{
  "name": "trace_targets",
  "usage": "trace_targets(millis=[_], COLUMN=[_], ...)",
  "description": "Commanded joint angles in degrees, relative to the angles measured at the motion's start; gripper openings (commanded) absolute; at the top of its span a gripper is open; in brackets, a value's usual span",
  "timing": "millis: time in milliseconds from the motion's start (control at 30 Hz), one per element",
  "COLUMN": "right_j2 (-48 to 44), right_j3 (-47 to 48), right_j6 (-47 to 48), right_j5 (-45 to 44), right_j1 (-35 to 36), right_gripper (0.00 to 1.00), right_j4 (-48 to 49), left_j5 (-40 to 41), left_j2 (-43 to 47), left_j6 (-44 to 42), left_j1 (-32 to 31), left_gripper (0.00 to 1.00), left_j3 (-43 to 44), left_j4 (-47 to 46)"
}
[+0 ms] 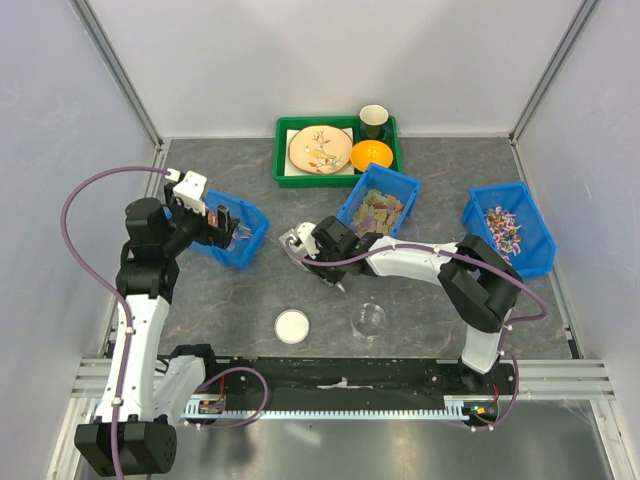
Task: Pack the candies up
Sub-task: Pick up the spatula from the center of the board.
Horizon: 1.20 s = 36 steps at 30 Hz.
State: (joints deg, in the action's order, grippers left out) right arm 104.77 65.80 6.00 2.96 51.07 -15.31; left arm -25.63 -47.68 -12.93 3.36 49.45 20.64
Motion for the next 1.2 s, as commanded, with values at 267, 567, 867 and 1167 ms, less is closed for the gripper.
trace_targets(millis=[267, 567, 867, 1167], right_j2=[-1.1, -13.1, -23.7, -26.5], right_j3=[-0.3, -0.9, -3.5, -6.2], right_j6=[3.4, 10.2, 20.6, 31.3], right_j5=[-1.8, -12.9, -25.4, -34.1], right_j1=[0.2, 0.2, 0.6, 3.5], right_gripper=[0.0, 0.0, 0.0, 0.0], right_j4=[1.3, 0.9, 4.8, 13.1], left_j5=[-3.0, -9.7, -24.4, -33.9], left_j2=[-1.2, -4.1, -14.4, -24.9], left_j6=[0.9, 0.6, -1.4, 1.0], left_j1=[0.4, 0.5, 0.4, 0.2], left_gripper=[0.99, 0.99, 0.99, 0.99], left_j3=[-0.4, 2.1, 12.2, 22.5], left_j4=[-2.2, 0.5, 11.6, 18.3])
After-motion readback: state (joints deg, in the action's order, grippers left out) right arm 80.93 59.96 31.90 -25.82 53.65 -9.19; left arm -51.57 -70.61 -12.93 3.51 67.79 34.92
